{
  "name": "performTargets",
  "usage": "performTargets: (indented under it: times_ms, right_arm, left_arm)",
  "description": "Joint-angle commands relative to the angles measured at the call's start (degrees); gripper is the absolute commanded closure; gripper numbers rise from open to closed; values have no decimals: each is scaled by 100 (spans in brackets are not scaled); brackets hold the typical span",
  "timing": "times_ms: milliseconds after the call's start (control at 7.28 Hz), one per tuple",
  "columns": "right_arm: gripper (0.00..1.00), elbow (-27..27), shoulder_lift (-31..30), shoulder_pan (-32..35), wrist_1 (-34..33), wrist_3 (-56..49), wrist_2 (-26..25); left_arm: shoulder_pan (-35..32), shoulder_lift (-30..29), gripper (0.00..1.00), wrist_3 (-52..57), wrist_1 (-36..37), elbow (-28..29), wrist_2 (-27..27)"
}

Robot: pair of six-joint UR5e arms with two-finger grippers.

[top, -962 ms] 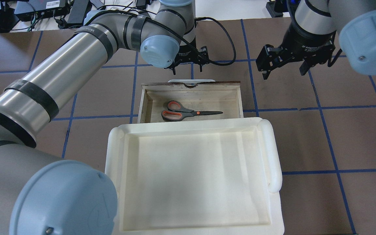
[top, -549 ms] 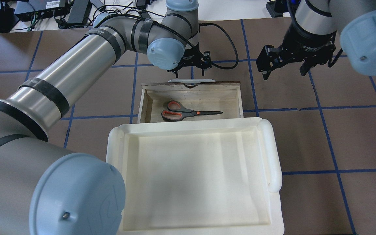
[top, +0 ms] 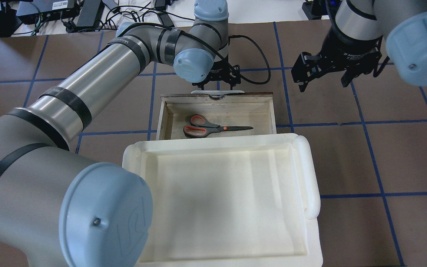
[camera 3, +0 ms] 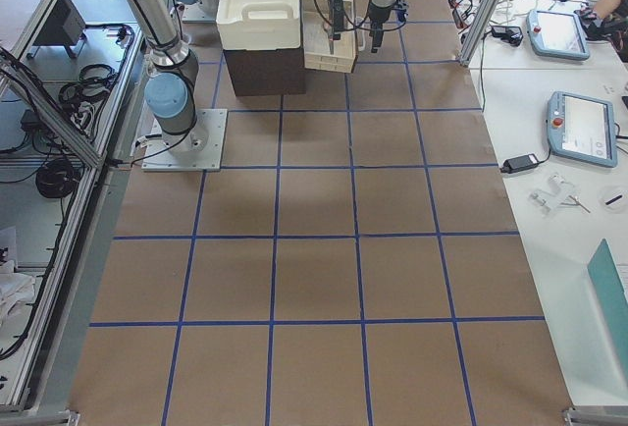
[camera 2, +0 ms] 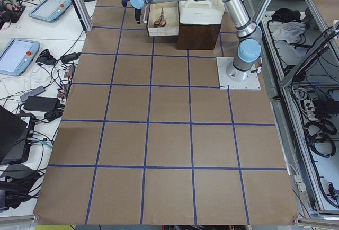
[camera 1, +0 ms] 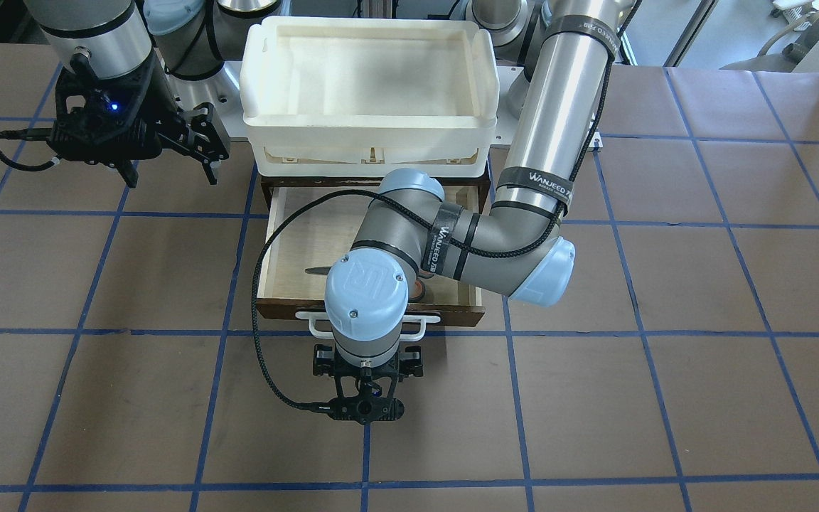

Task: Put scissors in drawer and close it
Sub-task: 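Lower the left gripper onto the drawer front near the handle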

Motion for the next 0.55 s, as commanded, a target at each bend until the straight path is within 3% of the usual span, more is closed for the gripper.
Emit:
performTargets:
  times_ms: [0,412]
  right_arm:
    - [0,9,7,3,-3,3,-8]
    - [0,18,51,3,-12,3,-35]
  left_arm:
    - [-1,-194,0,38,-190,65,34]
    - [-1,-326,0,38,-682,65,34]
